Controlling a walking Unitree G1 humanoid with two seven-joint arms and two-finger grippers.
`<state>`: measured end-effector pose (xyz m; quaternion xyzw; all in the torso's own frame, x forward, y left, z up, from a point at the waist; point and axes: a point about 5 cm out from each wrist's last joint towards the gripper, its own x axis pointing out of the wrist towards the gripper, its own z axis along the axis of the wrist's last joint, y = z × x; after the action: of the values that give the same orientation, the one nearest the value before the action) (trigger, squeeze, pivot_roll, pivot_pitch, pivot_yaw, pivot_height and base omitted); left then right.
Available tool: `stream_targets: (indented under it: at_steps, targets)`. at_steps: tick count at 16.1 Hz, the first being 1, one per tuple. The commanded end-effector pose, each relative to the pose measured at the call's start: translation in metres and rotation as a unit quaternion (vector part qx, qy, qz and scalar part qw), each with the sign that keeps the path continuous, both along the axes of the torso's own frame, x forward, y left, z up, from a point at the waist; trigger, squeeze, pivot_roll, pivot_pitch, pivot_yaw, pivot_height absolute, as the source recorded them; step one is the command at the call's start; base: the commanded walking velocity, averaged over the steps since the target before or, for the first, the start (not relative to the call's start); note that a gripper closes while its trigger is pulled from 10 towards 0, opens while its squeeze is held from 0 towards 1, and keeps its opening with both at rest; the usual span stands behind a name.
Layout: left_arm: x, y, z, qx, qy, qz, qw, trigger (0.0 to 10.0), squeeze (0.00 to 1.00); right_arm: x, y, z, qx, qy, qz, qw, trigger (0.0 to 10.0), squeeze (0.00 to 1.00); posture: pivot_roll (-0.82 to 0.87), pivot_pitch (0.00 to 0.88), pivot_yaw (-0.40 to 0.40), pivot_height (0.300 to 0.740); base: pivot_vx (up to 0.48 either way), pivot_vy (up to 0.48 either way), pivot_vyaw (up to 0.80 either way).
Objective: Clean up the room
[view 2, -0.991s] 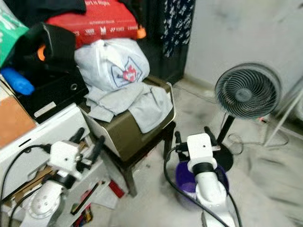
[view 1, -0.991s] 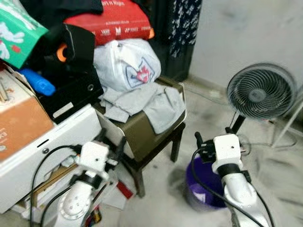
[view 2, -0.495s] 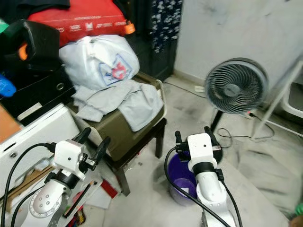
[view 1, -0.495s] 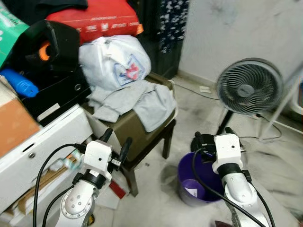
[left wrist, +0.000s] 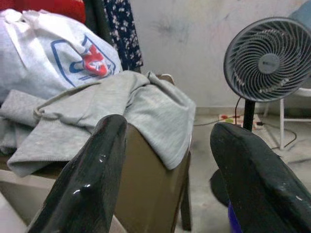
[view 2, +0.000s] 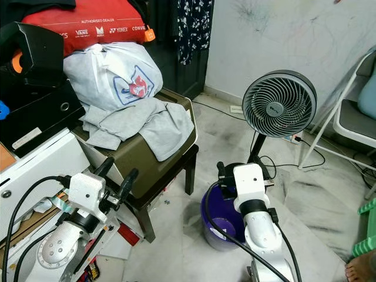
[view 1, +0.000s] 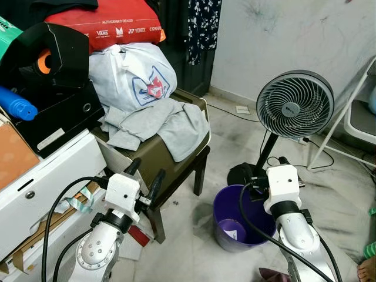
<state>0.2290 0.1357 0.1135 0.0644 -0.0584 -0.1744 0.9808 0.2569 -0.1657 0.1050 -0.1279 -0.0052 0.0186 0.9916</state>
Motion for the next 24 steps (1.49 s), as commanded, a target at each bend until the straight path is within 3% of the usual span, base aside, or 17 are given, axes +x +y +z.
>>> stream_targets:
  at_steps: [1, 10, 15, 24]
  targets:
    - [0.0020, 0.0002, 0.0014, 0.004, 0.000, 0.004, 1.000, 10.0, 0.00, 0.0010, -0.0002, -0.0008, 0.000, 0.004, 0.001, 1.000, 10.0, 0.00, -0.08, 0.080, -0.016, 0.740, 0.000, 0.000, 0.00]
    - [0.0001, -0.0062, 0.0025, 0.019, -0.003, -0.022, 1.000, 10.0, 0.00, 0.0006, 0.0005, -0.0014, 0.002, 0.006, 0.004, 1.000, 10.0, 0.00, -0.08, 0.083, -0.018, 0.740, 0.000, 0.000, 0.00]
    - [0.0017, -0.0051, 0.0020, 0.004, 0.004, -0.022, 1.000, 10.0, 0.00, 0.0021, 0.0008, -0.0025, 0.004, 0.009, 0.003, 1.000, 10.0, 0.00, -0.08, 0.084, -0.015, 0.740, 0.000, 0.000, 0.00]
    - [0.0010, -0.0083, 0.0040, -0.011, 0.002, -0.046, 0.999, 10.0, 0.00, 0.0035, -0.0003, -0.0019, 0.006, 0.009, 0.003, 1.000, 10.0, 0.00, -0.09, 0.087, -0.016, 0.740, 0.000, 0.000, -0.52]
